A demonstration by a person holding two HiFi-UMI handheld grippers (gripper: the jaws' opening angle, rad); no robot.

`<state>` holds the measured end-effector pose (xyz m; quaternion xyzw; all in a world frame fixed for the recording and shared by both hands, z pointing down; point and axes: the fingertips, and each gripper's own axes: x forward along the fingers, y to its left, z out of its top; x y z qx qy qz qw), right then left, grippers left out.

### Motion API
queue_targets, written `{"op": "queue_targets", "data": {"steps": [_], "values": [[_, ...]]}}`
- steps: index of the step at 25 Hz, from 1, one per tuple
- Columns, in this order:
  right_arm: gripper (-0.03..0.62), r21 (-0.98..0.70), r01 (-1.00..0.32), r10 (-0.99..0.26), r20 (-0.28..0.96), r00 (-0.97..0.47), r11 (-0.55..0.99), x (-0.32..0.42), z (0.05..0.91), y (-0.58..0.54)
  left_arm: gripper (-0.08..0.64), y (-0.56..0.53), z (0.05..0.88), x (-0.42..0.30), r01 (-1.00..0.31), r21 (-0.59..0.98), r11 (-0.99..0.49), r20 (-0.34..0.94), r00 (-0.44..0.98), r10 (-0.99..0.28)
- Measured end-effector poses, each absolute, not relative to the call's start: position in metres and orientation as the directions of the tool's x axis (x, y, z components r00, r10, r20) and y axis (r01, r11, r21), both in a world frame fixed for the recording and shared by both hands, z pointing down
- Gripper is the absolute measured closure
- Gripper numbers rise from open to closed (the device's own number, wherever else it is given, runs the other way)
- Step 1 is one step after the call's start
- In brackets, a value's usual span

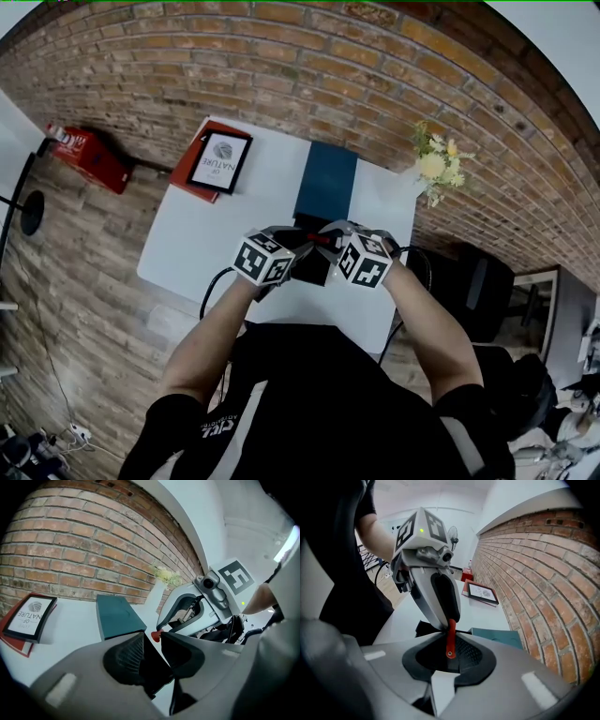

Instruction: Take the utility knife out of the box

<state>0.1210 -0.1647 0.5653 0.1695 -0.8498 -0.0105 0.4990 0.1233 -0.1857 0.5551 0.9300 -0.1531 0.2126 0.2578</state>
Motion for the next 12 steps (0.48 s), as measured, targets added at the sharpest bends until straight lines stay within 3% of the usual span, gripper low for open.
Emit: {"op": "queue_targets", "data": {"steps": [9, 12], "values": [[0.538, 0.224, -0.273, -0.333, 0.814, -0.475, 0.936, 0.129, 0.555, -0.162, 0.449, -0.183, 0.546, 0.133, -0.343, 0.489, -0.802, 0.416, 0.9, -0.131], [0.538, 0.236, -0.267, -0.343, 0.802, -0.489, 0.934, 0.127, 0.552, -0.162, 0.487, -0.181, 0.54, 0.133, -0.321, 0.483, -0.815, 0.398, 0.909, -0.122]]}}
